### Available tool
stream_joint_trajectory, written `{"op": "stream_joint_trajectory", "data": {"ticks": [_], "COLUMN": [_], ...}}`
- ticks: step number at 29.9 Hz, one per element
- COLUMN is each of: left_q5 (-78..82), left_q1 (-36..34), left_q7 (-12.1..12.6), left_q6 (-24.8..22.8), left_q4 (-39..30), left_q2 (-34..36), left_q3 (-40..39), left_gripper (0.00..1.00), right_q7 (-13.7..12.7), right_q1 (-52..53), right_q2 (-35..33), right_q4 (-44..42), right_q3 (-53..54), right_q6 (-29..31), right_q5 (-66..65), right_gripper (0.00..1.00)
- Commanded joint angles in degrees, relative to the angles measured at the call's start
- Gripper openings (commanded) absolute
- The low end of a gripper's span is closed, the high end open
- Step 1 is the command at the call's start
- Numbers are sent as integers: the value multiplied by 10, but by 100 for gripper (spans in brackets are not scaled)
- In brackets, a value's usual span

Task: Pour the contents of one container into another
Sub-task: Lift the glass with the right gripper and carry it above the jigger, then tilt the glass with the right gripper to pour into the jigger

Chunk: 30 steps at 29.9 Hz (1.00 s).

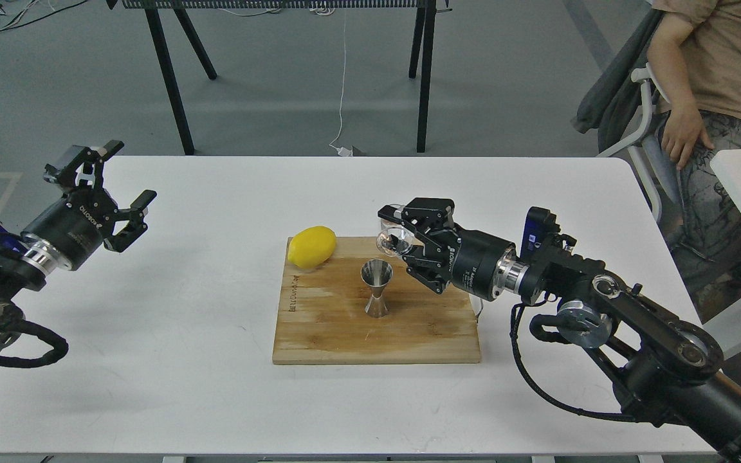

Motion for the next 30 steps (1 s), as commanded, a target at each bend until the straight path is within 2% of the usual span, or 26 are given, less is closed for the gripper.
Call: {"op": "stream_joint_trajectory", "data": {"ticks": [1, 30], "left_q5": [0, 0], "left_q1": [0, 0], "left_q7": [0, 0], "left_q6": [0, 0], "left_q4": [0, 0], "left_q2": [0, 2], "left_q3": [0, 0], "left_gripper": [98, 98], "right_q7": [4, 9], "right_q1": [4, 11], "right_q2": [0, 18], "right_q4": [-2, -24], "right_q3": [-7, -16], "right_q6": [-1, -4], "right_q5": [-20, -52], "right_gripper": [40, 40]}}
